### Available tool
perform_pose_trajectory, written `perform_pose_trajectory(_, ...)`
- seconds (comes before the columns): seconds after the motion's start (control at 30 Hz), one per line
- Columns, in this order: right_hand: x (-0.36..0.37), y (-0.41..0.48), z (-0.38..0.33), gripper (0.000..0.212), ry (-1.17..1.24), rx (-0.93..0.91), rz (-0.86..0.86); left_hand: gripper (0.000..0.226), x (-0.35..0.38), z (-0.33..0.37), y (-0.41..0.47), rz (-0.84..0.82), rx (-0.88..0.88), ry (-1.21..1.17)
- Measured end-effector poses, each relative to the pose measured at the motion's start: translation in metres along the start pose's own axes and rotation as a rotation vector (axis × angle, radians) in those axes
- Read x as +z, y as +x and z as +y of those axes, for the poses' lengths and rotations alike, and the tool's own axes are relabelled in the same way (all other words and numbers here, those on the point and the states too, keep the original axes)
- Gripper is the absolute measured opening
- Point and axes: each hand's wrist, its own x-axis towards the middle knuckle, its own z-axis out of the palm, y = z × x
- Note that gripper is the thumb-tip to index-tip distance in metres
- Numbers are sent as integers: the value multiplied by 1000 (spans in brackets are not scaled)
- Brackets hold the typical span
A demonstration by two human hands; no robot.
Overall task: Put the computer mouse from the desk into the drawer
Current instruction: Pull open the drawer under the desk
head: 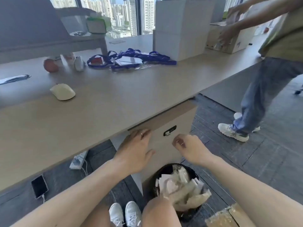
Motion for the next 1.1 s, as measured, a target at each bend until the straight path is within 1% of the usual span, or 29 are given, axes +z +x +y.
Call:
perform_pose_trajectory(0.07, 8, 19, -1, 28, 207, 163, 30, 58, 5, -7, 8, 67, -1, -1)
perform_pose_trajectory(0.13, 16, 37, -5, 31, 542, 385, 13, 50, 8, -12, 11, 115, -4, 21)
perform_pose_trajectory(0.17, 21, 44, -7, 33, 743, 475, -6, 49, 10, -14, 12, 134, -12, 21)
perform_pose_trajectory(0.2, 24, 50, -10, 32, 885, 538, -16, 51, 11, -14, 12, 144, -22, 14)
perform_pose_trajectory(0.3, 30, 62, -17, 18, 1083, 630, -22, 73, 9, -15, 16, 160, -64, -23)
perform_pose_trajectory(0.4, 34, 69, -23, 24, 1211, 670, -6, 78, 5, -12, 18, 139, -85, -69)
perform_pose_trajectory(0.53, 37, 72, -18, 15, 1141, 628, 25, 75, 3, -11, 18, 156, -89, -76)
perform_pose_trajectory(0.67, 44, 72, -14, 23, 1124, 603, 58, 73, 2, -8, 17, 166, -107, -77)
perform_pose_trajectory(0.73, 47, 72, -15, 24, 1122, 600, 86, 72, 2, -4, 17, 201, -121, -18)
perform_pose_trajectory(0.83, 49, 71, -14, 25, 1140, 619, 97, 63, 5, 4, 15, 246, -138, 83)
perform_pose_trajectory(0.9, 49, 64, -10, 24, 1137, 623, 118, 60, 7, 6, 13, 276, -152, 120)
perform_pose_trajectory(1.03, 47, 28, 7, 20, 1166, 576, 166, 52, 7, 10, 11, 283, -176, 73)
perform_pose_trajectory(1.1, 44, 11, 15, 22, 1144, 574, 169, 56, 7, 13, 11, 284, -180, 95)
